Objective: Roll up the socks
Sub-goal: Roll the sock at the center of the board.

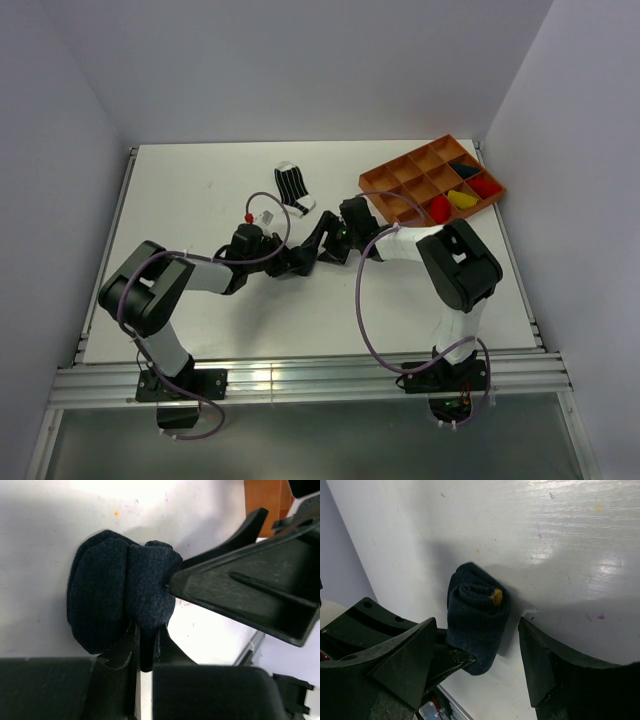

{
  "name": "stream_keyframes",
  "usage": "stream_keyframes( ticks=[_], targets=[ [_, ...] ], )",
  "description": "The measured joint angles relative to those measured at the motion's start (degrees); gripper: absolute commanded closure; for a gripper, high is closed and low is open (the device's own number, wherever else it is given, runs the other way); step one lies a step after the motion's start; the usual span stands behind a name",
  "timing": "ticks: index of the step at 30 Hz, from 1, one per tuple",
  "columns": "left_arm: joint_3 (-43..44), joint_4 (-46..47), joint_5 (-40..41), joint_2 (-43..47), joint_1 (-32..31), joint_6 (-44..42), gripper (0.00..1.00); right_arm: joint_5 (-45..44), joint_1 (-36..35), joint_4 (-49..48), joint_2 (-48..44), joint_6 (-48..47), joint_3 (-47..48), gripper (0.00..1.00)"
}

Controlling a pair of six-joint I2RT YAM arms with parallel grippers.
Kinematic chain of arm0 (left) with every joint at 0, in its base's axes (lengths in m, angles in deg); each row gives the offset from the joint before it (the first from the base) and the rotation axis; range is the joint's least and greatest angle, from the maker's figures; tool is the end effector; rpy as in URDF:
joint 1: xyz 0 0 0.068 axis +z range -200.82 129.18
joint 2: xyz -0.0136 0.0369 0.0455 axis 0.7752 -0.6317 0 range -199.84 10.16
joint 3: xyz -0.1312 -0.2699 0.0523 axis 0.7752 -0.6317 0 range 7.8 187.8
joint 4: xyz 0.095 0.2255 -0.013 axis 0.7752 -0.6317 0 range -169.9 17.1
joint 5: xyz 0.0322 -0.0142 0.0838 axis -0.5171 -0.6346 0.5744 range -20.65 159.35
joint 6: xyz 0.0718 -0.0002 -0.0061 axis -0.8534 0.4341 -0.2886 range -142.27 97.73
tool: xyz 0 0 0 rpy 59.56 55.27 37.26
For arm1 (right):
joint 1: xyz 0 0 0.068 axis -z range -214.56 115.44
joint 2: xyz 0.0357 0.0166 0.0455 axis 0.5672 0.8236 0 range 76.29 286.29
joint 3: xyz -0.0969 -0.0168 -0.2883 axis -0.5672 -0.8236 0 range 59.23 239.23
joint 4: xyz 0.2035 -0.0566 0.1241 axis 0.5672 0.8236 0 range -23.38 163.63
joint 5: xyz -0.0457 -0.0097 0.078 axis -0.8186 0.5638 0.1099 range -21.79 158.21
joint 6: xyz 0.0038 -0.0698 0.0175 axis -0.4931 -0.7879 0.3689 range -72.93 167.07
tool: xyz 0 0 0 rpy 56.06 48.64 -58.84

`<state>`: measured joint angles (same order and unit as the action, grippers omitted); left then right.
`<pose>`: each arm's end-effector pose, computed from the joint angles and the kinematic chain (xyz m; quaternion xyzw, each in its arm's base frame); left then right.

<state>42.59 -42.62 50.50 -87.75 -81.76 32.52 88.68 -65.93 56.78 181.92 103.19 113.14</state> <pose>0.2702 -0.1846 0.1611 -0.1024 0.8638 -0.4264 0.2481 0.3174 0.2180 0.1714 0.1218 0.8932 0.3947 0.1777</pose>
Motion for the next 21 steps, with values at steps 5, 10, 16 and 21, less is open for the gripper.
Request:
stream_keyframes(
  ticks=[5, 10, 16, 21],
  targets=[
    [0.2, 1.6, -2.3, -1.5, 0.0, 0.6, 0.99, -0.6, -0.3, 1.0, 1.0, -0.1, 1.3, 0.29],
    [0.9, 1.2, -2.7, -2.0, 0.0, 0.4, 0.99, -2.0, -0.6, 4.5, 2.5, -0.6, 4.2, 0.44],
    [2.5, -1.4, -1.6, -2.1, -0.6, -0.5, 0.93, -3.8, -0.8, 10.2, 4.1, -1.9, 7.6, 0.93],
    [3.3, -5.6, 4.3, 0.2, -3.1, -3.5, 0.62, -4.5, -0.9, 13.2, 4.1, -3.2, 9.2, 1.00]
  ],
)
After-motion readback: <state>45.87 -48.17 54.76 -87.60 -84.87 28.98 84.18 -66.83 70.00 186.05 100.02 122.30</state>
